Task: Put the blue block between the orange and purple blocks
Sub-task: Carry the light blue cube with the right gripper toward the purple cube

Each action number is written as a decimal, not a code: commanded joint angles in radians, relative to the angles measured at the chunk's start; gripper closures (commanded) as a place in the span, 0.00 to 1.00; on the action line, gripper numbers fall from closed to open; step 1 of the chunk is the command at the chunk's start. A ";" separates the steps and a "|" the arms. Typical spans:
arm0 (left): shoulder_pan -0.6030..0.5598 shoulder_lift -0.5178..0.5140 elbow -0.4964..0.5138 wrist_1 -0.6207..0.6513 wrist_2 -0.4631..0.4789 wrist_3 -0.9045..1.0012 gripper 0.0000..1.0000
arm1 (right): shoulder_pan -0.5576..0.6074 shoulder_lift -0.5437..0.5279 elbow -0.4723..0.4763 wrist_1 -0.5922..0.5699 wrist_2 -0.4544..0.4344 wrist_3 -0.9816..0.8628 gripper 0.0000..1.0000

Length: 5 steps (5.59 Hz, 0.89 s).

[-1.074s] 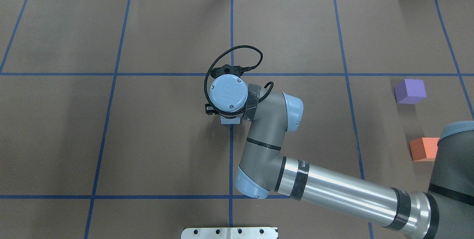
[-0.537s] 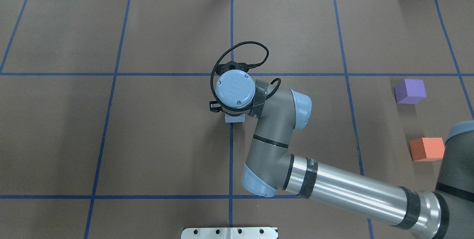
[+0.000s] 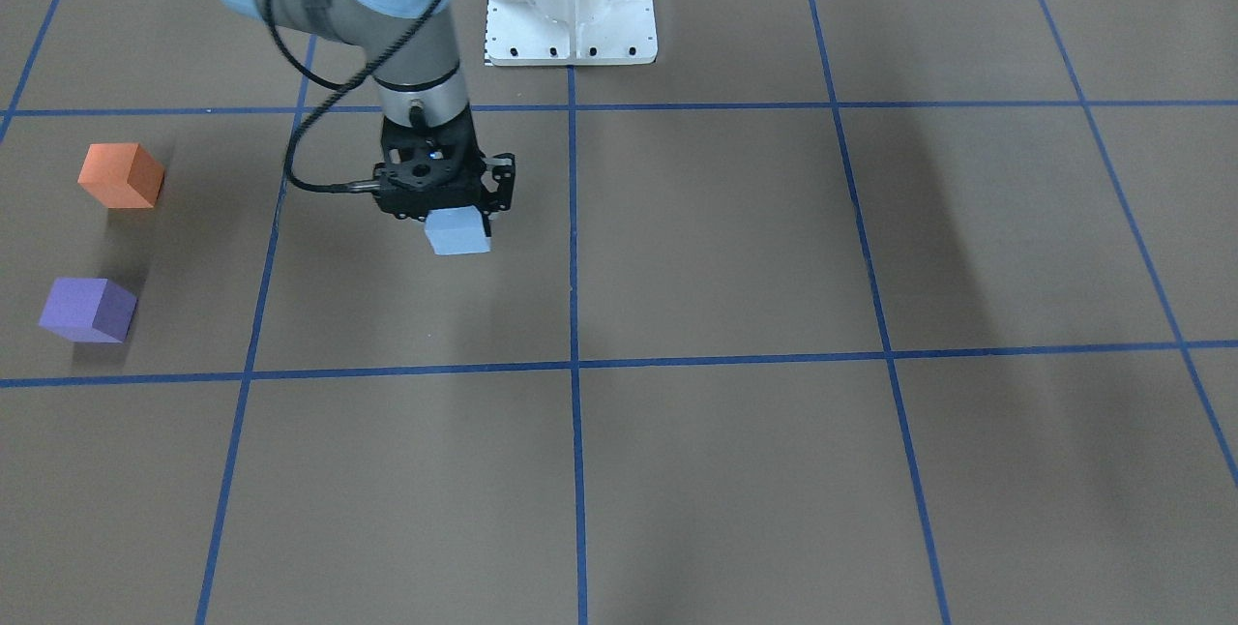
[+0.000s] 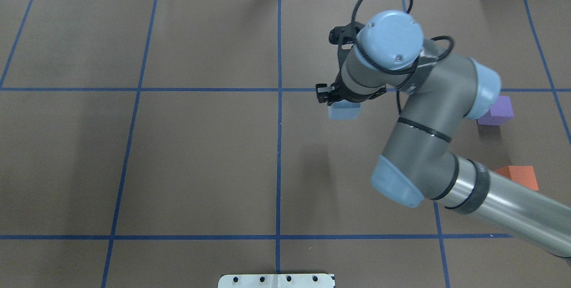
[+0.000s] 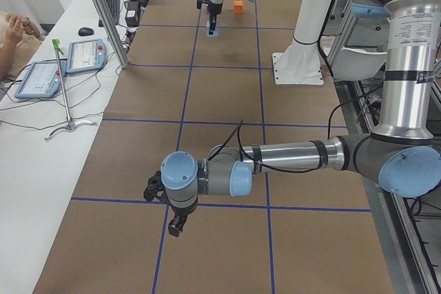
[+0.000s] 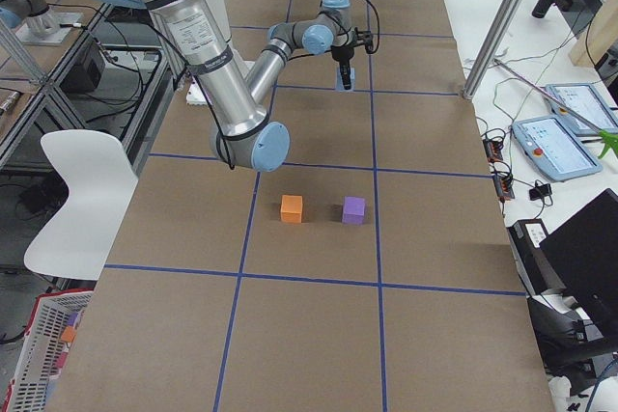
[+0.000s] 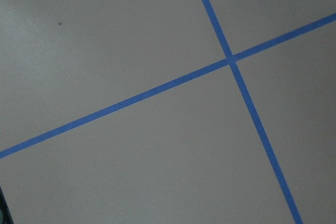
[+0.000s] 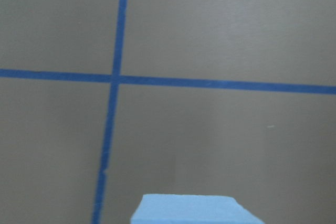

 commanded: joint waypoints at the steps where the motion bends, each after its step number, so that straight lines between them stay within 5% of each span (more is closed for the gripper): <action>1: 0.016 0.001 -0.073 0.008 -0.029 -0.212 0.00 | 0.153 -0.181 0.120 -0.003 0.124 -0.217 1.00; 2: 0.026 0.002 -0.075 0.003 -0.027 -0.205 0.00 | 0.201 -0.317 0.187 0.005 0.159 -0.297 1.00; 3: 0.028 0.002 -0.079 0.000 -0.027 -0.202 0.00 | 0.227 -0.487 0.211 0.136 0.166 -0.292 0.99; 4: 0.028 0.001 -0.080 -0.002 -0.029 -0.202 0.00 | 0.268 -0.675 0.177 0.401 0.201 -0.275 0.98; 5: 0.028 0.001 -0.083 -0.003 -0.029 -0.200 0.00 | 0.304 -0.746 0.109 0.512 0.236 -0.248 0.97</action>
